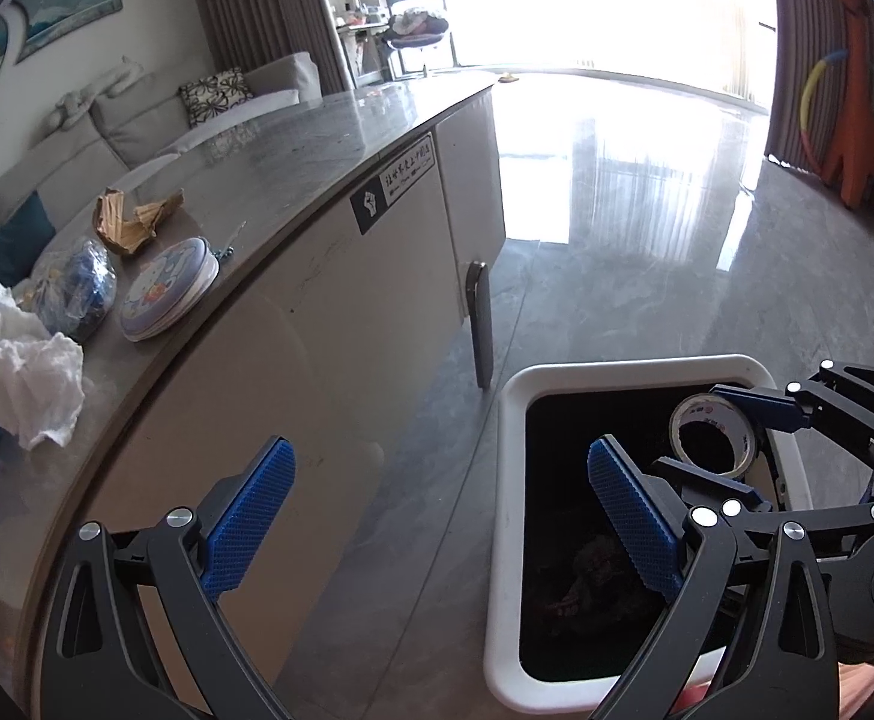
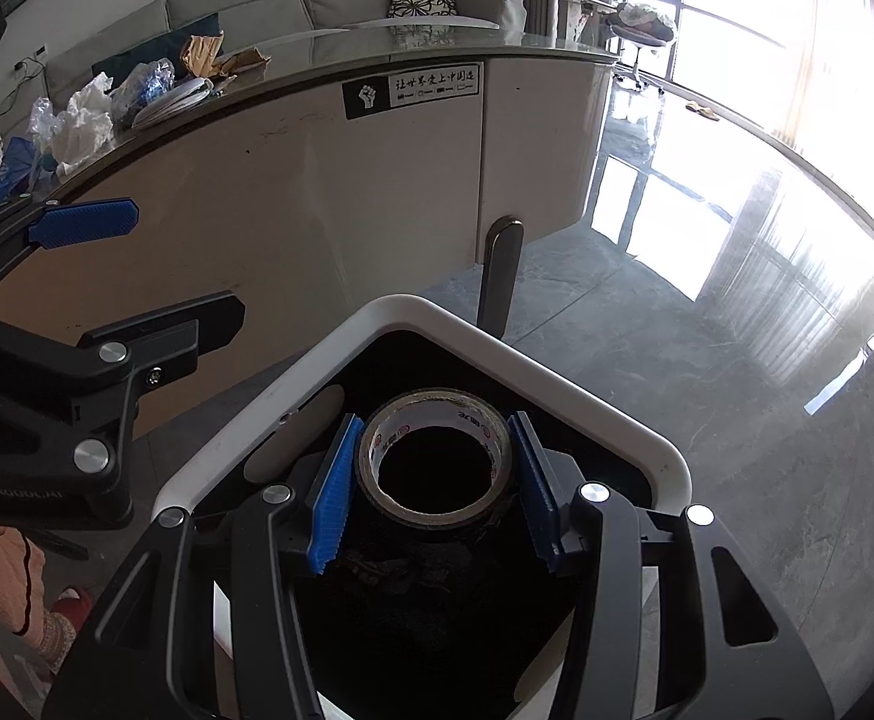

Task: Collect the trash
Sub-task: 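Lower the tape roll into the bin and open the right gripper, then return to the table and grasp the round cartoon tin with the left gripper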

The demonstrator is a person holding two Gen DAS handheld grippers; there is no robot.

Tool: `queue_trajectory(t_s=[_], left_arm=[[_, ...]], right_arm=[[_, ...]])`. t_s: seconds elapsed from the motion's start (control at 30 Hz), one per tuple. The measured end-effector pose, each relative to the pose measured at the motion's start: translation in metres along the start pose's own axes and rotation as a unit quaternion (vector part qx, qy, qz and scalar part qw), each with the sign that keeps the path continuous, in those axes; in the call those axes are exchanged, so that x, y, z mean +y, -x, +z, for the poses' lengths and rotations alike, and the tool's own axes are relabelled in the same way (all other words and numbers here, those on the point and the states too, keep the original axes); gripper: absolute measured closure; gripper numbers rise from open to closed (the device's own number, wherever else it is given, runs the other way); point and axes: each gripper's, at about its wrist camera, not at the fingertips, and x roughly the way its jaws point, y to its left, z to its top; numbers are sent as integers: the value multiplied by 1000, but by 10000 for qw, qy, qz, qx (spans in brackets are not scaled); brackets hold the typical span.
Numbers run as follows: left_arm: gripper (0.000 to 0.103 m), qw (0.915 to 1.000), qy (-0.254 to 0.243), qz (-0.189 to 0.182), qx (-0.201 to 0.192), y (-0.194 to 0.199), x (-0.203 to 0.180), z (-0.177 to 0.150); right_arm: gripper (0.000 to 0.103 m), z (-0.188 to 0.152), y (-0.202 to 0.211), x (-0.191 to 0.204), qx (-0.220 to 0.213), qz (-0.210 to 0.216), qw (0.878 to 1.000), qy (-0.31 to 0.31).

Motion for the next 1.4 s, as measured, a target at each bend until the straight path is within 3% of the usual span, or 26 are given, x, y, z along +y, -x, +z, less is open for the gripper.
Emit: queue_trajectory(t_s=[0.07,0.1,0.13,0.17,0.5,0.77,1.07,1.4], left_arm=[[5,9999,43,18,91,-6,2,0],[5,9999,75,6,120,-8,3,0],[5,9998,94,13,150,-10,4,0],[5,9998,111,15,171,-11,4,-1],[5,9996,256,-27,69,-4,8,4],[5,9967,556,202,-555,34,32,16],[4,9846,1154,557,-1189,85,82,28],[4,9791,1652,395,-1123,90,122,38]], right_arm=[[52,-1,-3,-1,85,63,9999,13],[45,-2,-5,-1,141,105,9998,21],[19,-4,-6,-1,154,127,9998,13],[5,-4,-7,0,146,89,9999,2],[5,2,-2,-3,66,-64,10000,10],[5,40,46,12,-864,-289,9951,374],[5,74,86,40,-1819,-300,9816,492],[5,99,93,75,-2210,-234,9725,701]])
